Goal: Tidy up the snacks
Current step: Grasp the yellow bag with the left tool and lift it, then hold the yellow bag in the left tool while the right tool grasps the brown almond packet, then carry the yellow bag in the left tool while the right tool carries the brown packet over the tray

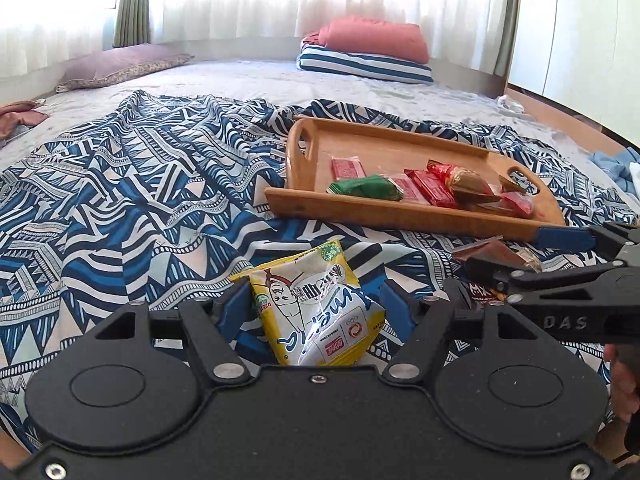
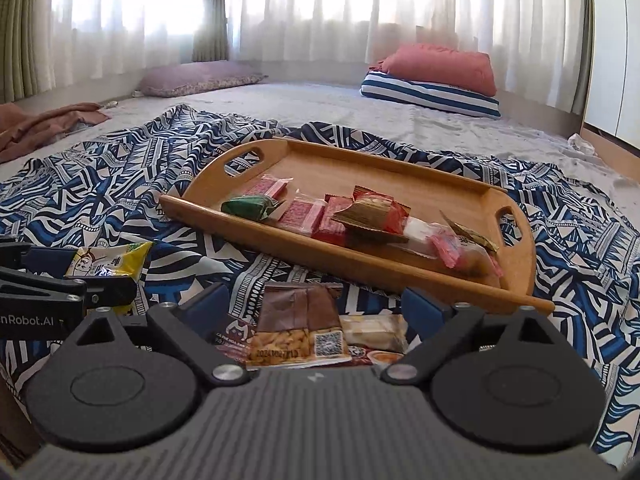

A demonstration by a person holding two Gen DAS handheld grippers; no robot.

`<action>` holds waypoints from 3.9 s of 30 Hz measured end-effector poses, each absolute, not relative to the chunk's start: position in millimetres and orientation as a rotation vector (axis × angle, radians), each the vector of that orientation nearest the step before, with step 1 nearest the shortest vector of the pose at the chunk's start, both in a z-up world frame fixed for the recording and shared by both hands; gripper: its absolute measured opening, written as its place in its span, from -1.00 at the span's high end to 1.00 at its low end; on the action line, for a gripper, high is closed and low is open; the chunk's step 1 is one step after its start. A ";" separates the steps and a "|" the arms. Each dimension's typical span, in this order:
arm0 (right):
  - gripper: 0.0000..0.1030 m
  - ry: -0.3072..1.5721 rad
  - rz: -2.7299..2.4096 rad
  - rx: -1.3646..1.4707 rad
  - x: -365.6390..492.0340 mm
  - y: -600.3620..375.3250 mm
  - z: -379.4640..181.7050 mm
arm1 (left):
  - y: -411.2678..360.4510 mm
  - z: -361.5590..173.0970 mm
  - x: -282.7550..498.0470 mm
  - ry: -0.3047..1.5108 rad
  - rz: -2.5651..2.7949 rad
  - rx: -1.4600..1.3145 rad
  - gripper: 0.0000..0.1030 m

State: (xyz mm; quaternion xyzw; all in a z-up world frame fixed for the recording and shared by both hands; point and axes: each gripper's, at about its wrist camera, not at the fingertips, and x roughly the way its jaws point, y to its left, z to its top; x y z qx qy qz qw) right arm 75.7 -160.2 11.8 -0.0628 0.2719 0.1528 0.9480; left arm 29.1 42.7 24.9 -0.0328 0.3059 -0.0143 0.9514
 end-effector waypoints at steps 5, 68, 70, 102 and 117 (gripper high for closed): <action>-0.71 0.565 0.329 -0.171 75.8 -147.3 7.4 | 44.4 27.5 28.8 0.608 -0.031 -0.064 -0.32; -0.17 0.617 0.228 -0.078 66.7 -178.5 3.7 | 27.8 53.3 54.9 0.573 -0.099 -0.038 -0.32; -0.07 0.614 0.232 -0.068 65.8 -179.6 5.1 | 27.9 53.2 55.0 0.573 -0.099 -0.039 -0.32; -0.02 0.547 0.113 0.085 171.2 -262.3 84.7 | 19.5 119.4 189.3 0.531 -0.210 -0.075 -0.32; -0.02 0.655 0.069 0.125 251.5 -273.3 37.0 | -20.1 60.6 260.5 0.654 -0.198 -0.007 -0.32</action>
